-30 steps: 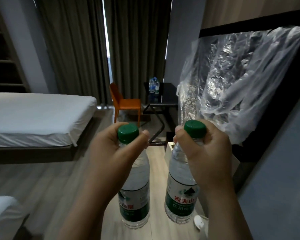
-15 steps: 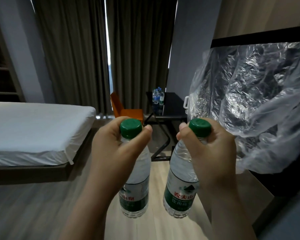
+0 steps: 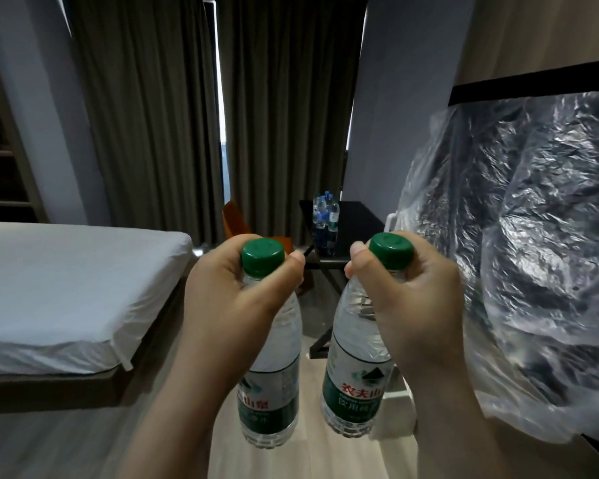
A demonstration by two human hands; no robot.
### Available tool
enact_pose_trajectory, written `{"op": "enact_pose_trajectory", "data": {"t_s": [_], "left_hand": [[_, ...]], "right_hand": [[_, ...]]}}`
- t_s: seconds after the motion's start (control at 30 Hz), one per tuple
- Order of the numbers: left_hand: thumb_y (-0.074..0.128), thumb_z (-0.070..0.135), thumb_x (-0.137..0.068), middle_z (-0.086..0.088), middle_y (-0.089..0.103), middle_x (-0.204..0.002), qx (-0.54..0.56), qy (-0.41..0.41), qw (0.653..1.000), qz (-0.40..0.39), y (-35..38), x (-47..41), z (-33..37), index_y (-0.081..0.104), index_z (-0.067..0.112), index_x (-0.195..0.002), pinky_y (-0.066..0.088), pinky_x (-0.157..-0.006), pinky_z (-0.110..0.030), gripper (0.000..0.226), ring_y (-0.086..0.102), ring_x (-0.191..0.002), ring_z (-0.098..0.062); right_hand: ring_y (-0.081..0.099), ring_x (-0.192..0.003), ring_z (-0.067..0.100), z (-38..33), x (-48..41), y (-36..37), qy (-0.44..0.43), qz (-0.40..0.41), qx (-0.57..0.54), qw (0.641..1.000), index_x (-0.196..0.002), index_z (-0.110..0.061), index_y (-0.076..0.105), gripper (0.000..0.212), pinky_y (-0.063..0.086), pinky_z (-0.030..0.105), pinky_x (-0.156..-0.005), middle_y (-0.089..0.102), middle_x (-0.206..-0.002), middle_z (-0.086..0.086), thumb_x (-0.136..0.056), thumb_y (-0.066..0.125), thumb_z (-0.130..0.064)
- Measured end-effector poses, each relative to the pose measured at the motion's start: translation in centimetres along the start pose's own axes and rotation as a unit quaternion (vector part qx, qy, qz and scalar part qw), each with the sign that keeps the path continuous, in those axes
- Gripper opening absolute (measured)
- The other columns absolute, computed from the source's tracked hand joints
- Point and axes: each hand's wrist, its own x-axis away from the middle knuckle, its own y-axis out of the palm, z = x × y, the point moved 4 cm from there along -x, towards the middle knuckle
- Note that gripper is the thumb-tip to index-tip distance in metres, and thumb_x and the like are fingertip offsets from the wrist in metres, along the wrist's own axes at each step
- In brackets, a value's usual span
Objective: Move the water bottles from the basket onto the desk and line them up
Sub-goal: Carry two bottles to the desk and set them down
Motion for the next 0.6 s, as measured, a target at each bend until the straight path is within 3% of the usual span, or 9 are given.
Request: {"op": "enact_pose_trajectory", "data": {"t_s": [0.1,0.17,0.23,0.43,0.6], "left_hand": [[0.068,0.038,-0.074,-0.001,0.066,-0.070,0.000,-0.005,1.000,0.016,2.7,-4.3,-1.7,0.066,0.016,-0.070,0.052,-0.055,-0.024,0.023,0.061,-0.065,-0.013],[0.071,0.037,-0.078,-0.004,0.066,-0.068,-0.006,-0.004,1.000,0.028,4.4,-6.9,-2.9,0.066,0.015,-0.071,0.055,-0.061,-0.037,0.024,0.062,-0.064,-0.015],[0.072,0.036,-0.078,-0.005,0.067,-0.068,-0.009,-0.003,0.999,0.040,5.9,-9.2,-4.2,0.066,0.015,-0.070,0.054,-0.063,-0.041,0.024,0.063,-0.065,-0.016],[0.067,0.037,-0.074,-0.003,0.067,-0.068,-0.011,-0.014,0.999,0.034,10.0,-15.0,-8.2,0.067,0.015,-0.068,0.053,-0.058,-0.029,0.023,0.063,-0.065,-0.013],[0.068,0.032,-0.075,-0.005,0.067,-0.066,0.004,-0.015,1.000,0.020,13.1,-20.1,-12.7,0.067,0.012,-0.066,0.050,-0.061,-0.026,0.022,0.063,-0.066,-0.017]], "right_hand": [[0.057,-0.060,0.013,3.0,-4.7,0.9,-0.010,-0.011,-0.006,1.000,-0.069,-0.009,0.064,0.021,0.040,0.006,-0.053,0.065,-0.071,0.003,-0.085,0.068,-0.021],[0.057,-0.060,0.012,5.0,-7.5,1.3,-0.018,-0.014,-0.013,1.000,-0.069,-0.008,0.064,0.020,0.040,0.006,-0.052,0.064,-0.071,0.002,-0.085,0.069,-0.020],[0.058,-0.060,0.013,7.0,-10.1,1.8,-0.016,-0.014,-0.025,0.999,-0.070,-0.009,0.064,0.020,0.042,0.009,-0.053,0.065,-0.071,0.003,-0.082,0.068,-0.024],[0.057,-0.060,0.015,13.2,-15.5,3.2,-0.001,-0.020,-0.024,0.999,-0.068,-0.005,0.064,0.022,0.040,0.006,-0.050,0.064,-0.070,0.007,-0.083,0.070,-0.020],[0.059,-0.061,0.016,18.4,-19.7,5.4,0.017,-0.019,-0.021,0.999,-0.068,-0.009,0.064,0.023,0.043,0.013,-0.053,0.064,-0.068,0.007,-0.080,0.068,-0.028]]}}
